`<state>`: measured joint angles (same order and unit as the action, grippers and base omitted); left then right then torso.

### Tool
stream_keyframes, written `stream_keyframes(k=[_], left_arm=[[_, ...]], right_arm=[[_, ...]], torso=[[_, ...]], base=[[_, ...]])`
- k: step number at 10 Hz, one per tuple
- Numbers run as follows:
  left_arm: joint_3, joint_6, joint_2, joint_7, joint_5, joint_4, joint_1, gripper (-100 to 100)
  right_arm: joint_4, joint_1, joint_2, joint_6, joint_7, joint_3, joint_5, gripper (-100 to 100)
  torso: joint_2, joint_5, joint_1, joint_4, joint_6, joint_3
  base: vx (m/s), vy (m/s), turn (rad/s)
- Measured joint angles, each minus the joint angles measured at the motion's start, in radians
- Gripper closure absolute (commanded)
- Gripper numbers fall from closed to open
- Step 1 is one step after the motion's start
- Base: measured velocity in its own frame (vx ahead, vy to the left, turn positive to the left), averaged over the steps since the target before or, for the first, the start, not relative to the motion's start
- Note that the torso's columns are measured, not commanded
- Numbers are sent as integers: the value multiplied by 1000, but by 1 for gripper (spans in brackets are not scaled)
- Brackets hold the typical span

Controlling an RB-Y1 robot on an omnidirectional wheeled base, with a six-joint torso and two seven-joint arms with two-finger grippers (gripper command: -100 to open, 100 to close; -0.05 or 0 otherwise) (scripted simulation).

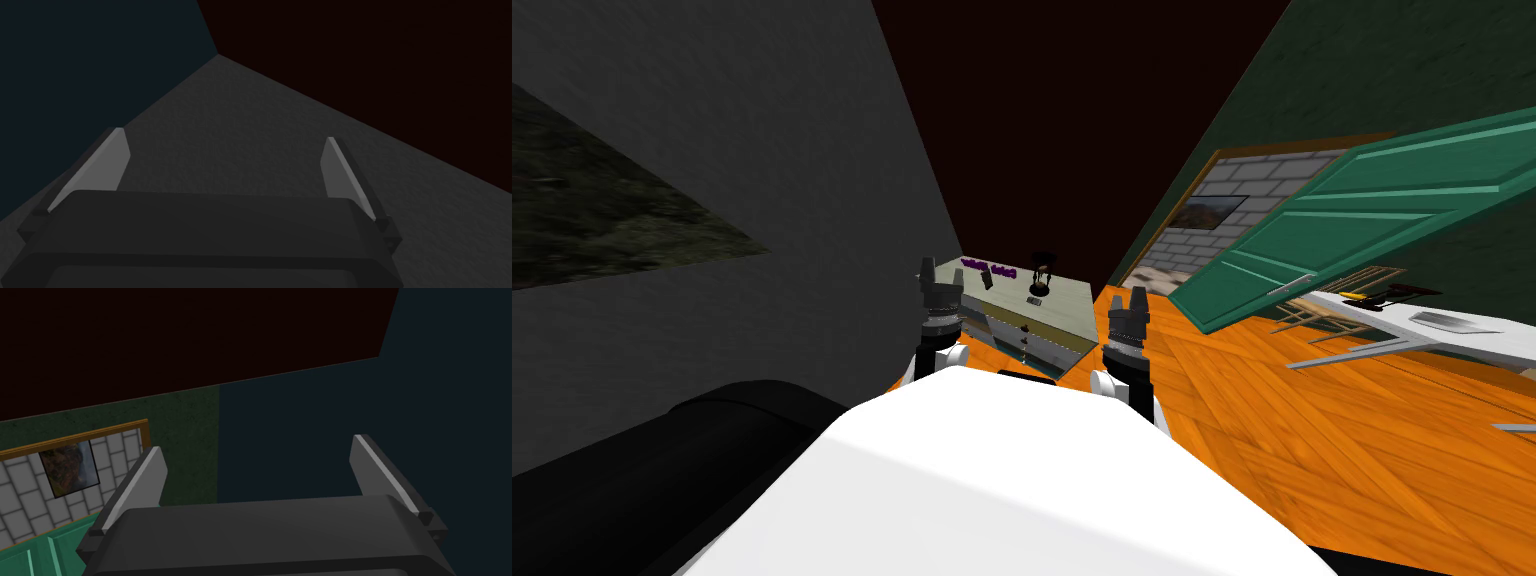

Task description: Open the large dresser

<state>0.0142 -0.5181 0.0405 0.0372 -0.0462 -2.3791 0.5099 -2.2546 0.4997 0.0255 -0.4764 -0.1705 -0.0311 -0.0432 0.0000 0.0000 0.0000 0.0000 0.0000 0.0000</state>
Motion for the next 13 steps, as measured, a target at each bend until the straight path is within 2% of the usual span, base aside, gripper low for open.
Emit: stream_keyframes(k=[2, 9, 10, 11, 13], left_arm=[[0, 0, 0, 0, 0, 0, 0, 0], [0, 0, 0, 0, 0, 0, 0, 0], [0, 0, 0, 0, 0, 0, 0, -100], [0, -1, -25, 0, 0, 6, -2, -100], [0, -14, -85, -2, 0, 30, -2, -100]], right_arm=[[0, 0, 0, 0, 0, 0, 0, 0], [0, 0, 0, 0, 0, 0, 0, 0], [0, 0, 0, 0, 0, 0, 0, 0], [0, 0, 0, 0, 0, 0, 0, 0], [0, 0, 0, 0, 0, 0, 0, 0]], torso=[[104, 0, 0, 105, 0, -209], [618, 0, 0, 617, 0, -1234], [691, 0, 0, 691, 0, -1382], [725, 0, 0, 724, 0, -1451], [737, 0, 0, 737, 0, -1475]], base=[[0, 0, 0], [0, 0, 0], [6, -4, -6], [2, -9, -13], [0, -12, -15]])
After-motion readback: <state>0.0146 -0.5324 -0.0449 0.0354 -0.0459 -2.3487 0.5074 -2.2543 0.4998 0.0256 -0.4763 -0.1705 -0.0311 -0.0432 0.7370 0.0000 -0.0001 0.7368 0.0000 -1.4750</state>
